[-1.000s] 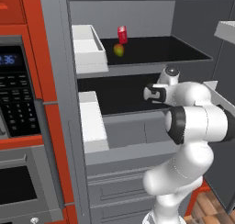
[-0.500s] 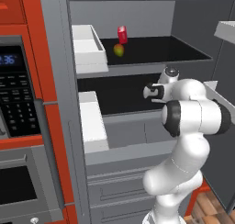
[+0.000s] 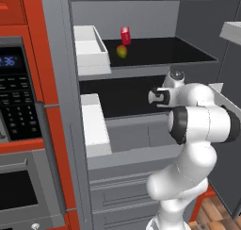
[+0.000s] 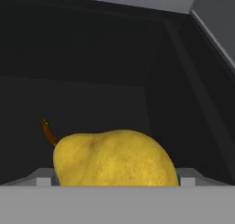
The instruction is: Pick the pear and mango from the fridge and place them on the plate next to the blender to make a fruit smoothie.
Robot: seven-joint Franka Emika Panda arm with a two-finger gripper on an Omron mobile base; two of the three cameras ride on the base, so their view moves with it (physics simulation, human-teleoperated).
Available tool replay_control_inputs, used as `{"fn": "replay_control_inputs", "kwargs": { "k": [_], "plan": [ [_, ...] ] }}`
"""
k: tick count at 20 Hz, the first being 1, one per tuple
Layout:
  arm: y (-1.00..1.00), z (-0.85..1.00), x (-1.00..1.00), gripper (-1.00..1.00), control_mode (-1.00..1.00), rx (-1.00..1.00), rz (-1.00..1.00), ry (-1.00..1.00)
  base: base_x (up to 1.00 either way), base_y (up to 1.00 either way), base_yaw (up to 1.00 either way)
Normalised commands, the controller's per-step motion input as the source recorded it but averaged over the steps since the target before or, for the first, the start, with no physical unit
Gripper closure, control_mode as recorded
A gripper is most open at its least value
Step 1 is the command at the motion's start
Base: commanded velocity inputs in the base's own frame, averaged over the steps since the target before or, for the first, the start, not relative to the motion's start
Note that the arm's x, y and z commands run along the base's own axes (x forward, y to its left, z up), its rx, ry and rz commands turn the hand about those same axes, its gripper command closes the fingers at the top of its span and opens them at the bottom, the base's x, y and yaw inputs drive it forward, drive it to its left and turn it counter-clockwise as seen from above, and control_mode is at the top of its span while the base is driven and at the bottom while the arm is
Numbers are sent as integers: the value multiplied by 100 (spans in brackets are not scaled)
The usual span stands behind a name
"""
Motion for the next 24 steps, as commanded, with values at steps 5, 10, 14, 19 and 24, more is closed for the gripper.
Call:
{"fn": "replay_control_inputs", "kwargs": {
  "k": [5,10,14,19,24],
  "plan": [
    [9,41,-99,100,-100,0,0,-16,0,0,0],
    [55,95,-92,100,-100,0,-2,3,0,0,0],
    [35,94,-81,100,-100,0,-6,15,0,0,0],
    [5,39,-98,100,-100,2,0,19,0,0,0],
    [16,14,-100,100,-100,4,0,22,0,0,0]
  ]
}}
